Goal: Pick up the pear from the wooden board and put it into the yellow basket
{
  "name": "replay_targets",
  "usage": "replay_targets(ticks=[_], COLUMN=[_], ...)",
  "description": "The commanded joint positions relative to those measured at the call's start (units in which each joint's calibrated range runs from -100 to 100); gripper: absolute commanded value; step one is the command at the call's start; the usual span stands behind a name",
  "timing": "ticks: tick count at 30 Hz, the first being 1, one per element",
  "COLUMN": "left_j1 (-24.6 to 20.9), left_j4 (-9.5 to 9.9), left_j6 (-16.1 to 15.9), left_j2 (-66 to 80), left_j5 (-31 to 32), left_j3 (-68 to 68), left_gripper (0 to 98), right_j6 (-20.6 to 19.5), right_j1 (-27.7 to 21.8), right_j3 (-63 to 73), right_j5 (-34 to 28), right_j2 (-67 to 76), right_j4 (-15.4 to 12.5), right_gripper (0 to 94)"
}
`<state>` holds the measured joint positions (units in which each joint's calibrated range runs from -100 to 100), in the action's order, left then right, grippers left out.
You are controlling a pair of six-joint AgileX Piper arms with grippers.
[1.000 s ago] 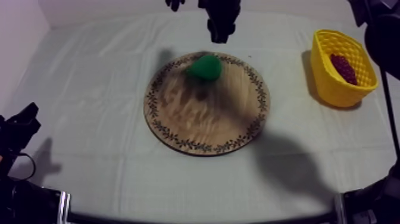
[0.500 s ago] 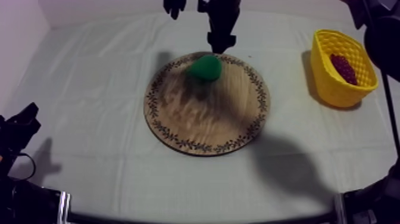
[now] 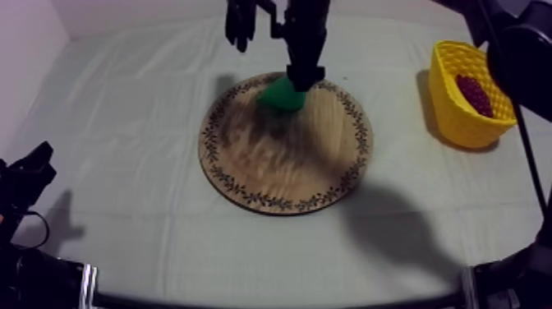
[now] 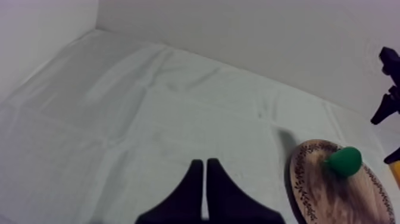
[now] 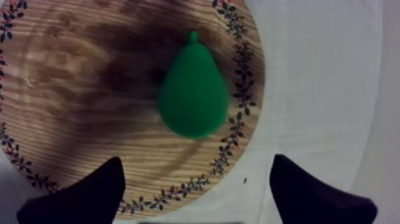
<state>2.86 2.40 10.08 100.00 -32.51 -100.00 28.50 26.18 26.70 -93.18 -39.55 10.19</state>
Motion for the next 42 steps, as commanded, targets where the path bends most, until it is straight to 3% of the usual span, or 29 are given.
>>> replay_targets(ticks=[1,13,27,29,37,42], left_j1=[0.0,0.0,0.0,0.0,0.0,0.0], left_j4=[0.02,0.02,0.02,0.02,0.02,0.02], left_j6=[0.01,0.01,0.01,0.01,0.01,0.01], left_j2=[0.0,0.0,0.0,0.0,0.0,0.0], left_j5=[0.01,0.01,0.01,0.01,0.01,0.01], left_j3=[0.0,0.0,0.0,0.0,0.0,0.0], left_gripper=[0.1,0.1,0.1,0.1,0.1,0.1], right_j6=[0.07,0.32,0.51,0.67,1.24,1.63], right_j1=[0.0,0.2,-0.86,-0.93,-0.98,-0.75], right_j3=[0.15,3.25,10.46,10.82,11.41,10.98], right_j5=[0.11,1.96,4.99,5.2,5.43,5.25], right_j2=[-1.13,-9.29,-17.89,-18.52,-19.25,-17.99], right_j4=[-0.27,-1.0,0.47,0.54,-0.31,-0.92], right_gripper=[79.2,77.7,74.2,71.7,46.5,40.9])
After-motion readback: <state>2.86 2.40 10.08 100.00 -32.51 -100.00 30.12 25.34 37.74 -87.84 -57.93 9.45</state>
